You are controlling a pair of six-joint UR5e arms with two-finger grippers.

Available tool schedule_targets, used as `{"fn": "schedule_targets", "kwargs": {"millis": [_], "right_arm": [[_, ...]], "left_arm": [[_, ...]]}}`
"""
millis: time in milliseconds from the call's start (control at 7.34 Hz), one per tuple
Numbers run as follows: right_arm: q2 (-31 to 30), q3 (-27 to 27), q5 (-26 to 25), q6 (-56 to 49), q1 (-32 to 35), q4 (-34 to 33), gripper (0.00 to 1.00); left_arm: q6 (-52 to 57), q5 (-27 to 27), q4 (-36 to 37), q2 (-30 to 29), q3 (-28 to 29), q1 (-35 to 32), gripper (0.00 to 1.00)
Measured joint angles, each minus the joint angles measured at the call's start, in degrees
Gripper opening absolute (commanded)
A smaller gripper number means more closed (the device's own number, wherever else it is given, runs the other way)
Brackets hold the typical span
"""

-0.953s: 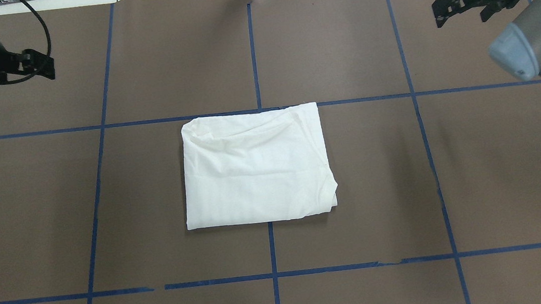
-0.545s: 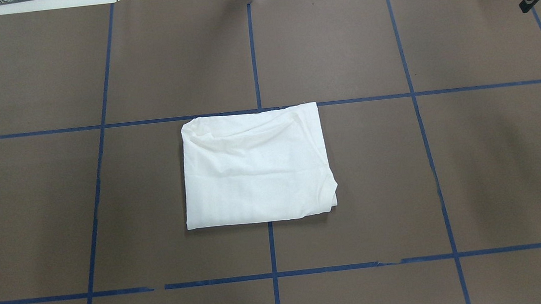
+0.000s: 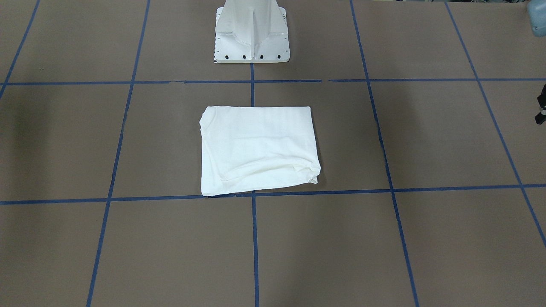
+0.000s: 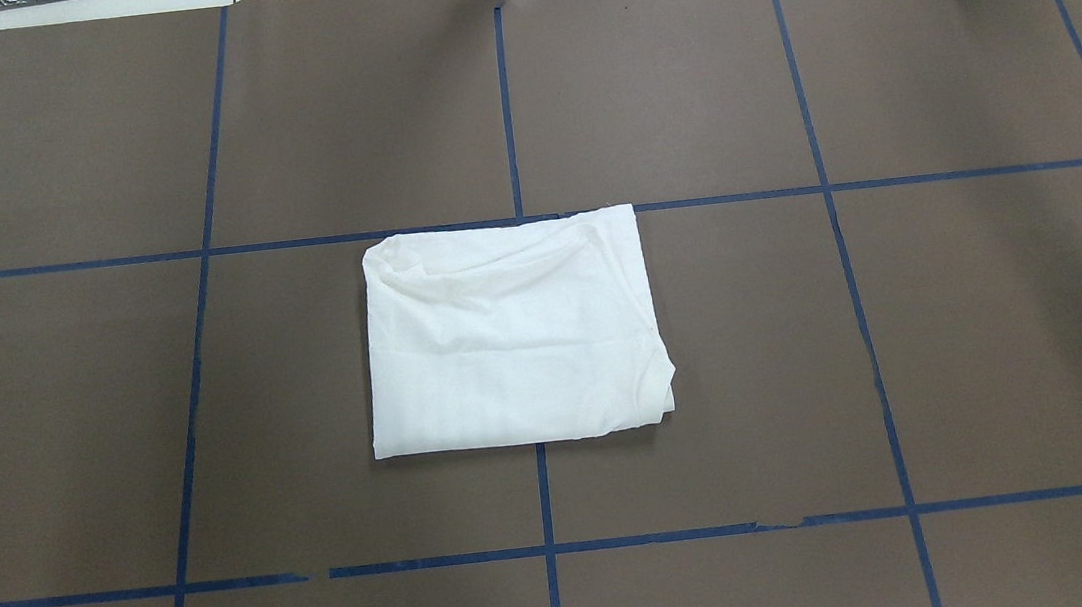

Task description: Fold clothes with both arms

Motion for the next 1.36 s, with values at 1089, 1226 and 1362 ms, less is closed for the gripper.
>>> {"fn": "schedule_targets", "kwargs": {"millis": [1089, 1226, 1362], "right_arm": [[-5.40, -4.36, 0.65, 4.47, 3.71, -0.28, 1.00], [-5.62, -4.63, 1.24, 4.49, 4.08, -0.28, 1.00], [-5.72, -5.33, 1.86, 4.48, 4.34, -0.26, 1.00]], "left_arm": [[11.13, 1.85, 0.10, 4.14, 13.74, -5.81, 0.99], [11.78, 0.74, 0.18, 5.03, 13.86, -5.92, 0.99], [12.02, 0.22, 0.33, 5.51, 13.94, -6.33, 0.99]]}}
